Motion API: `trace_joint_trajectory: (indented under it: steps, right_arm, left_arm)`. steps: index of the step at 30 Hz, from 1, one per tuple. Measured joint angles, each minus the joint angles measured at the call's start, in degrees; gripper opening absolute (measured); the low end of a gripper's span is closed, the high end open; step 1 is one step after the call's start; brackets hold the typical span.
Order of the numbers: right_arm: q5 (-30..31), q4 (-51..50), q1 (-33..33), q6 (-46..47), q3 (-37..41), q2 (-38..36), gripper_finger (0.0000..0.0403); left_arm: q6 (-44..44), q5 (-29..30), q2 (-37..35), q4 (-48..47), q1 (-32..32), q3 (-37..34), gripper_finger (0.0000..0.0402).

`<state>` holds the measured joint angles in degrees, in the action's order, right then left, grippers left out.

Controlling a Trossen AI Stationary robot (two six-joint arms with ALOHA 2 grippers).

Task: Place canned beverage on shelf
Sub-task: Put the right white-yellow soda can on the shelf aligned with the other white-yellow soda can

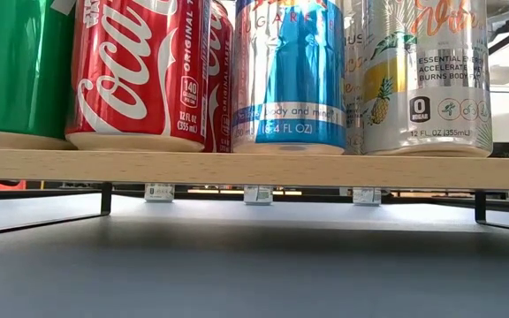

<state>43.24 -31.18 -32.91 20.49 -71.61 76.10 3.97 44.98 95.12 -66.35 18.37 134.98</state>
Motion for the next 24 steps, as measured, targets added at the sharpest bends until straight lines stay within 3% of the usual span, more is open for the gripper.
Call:
trace_joint_trajectory:
  steps: [6, 13, 24]
  right_arm:
    - [0.3, -1.0, 0.8, 1.3, -0.2, -0.5, 0.0301]
    - [-2.7, -1.2, 3.0, -0.4, -0.2, 5.1, 0.0301]
    - [-5.9, -1.1, 0.7, 3.1, -0.1, 8.1, 0.0301]
  left_arm:
    - [1.3, 0.4, -1.8, -0.5, 0.7, -0.1, 0.0316]
    - [4.2, 0.8, -2.3, -4.0, 0.7, -0.1, 0.0316]
    - [5.7, 0.9, -2.3, -5.5, 0.7, -0.1, 0.0316]
